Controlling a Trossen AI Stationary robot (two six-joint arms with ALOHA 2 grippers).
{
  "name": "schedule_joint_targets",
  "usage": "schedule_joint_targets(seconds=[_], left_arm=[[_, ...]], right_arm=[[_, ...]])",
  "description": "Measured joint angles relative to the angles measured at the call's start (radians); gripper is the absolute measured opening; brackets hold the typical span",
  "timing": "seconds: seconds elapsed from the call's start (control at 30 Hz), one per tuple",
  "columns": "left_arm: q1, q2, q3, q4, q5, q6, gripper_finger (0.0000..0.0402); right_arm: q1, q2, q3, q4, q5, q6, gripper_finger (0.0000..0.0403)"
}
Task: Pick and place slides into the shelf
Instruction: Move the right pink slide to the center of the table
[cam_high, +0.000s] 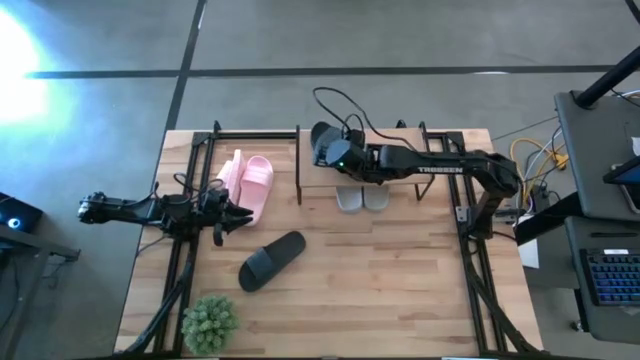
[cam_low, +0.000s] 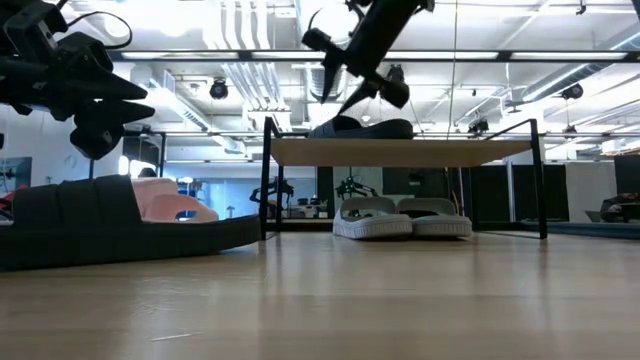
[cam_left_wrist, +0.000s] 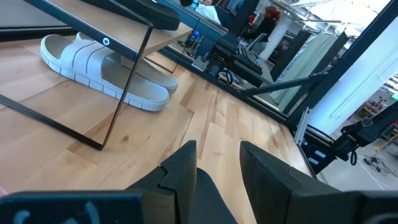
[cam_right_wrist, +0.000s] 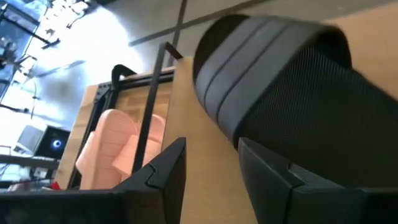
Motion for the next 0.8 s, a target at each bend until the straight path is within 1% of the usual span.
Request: schedule_joint_targets(seconds=[0.17, 0.23, 0.3, 0.37, 0.43, 0.53, 0.6, 0.7, 0.77, 0.8], left_arm=[[0.000, 0.000, 0.000, 0.003, -0.002, 0.013, 0.0109], [0.000, 0.000, -0.002, 0.034, -0.042, 0.114, 0.0109], [0.000, -0.001, -0.003, 0.073, -0.055, 0.201, 0.0109], [0.000, -0.001, -0.003, 0.091, -0.057, 0.261, 0.0109], [0.000, 0.000, -0.004, 0.094, -0.055, 0.288, 0.0109], [0.000, 0.000, -0.005, 0.097, -0.054, 0.286, 0.0109], [0.000, 0.000, -0.006, 0.131, -0.054, 0.284, 0.0109], [0.000, 0.000, -0.006, 0.274, -0.054, 0.259, 0.0109], [0.000, 0.000, -0.006, 0.384, -0.053, 0.198, 0.0109], [0.000, -0.001, -0.006, 0.447, -0.053, 0.142, 0.0109]], right_arm=[[0.002, -0.035, 0.000, -0.008, 0.000, -0.088, 0.0139], [0.006, -0.051, 0.000, -0.008, -0.007, -0.135, 0.0139], [0.011, -0.069, 0.000, -0.008, -0.028, -0.181, 0.0139], [0.016, -0.085, 0.000, -0.009, -0.050, -0.232, 0.0139], [0.024, -0.099, 0.000, -0.012, -0.052, -0.273, 0.0139], [0.030, -0.120, 0.000, -0.033, -0.054, -0.287, 0.0139], [0.031, -0.132, 0.000, -0.058, -0.054, -0.287, 0.0139], [0.030, -0.146, 0.000, -0.103, -0.063, -0.290, 0.0136], [0.030, -0.159, 0.000, -0.124, -0.078, -0.292, 0.0134], [0.032, -0.165, 0.000, -0.132, -0.085, -0.300, 0.0133]])
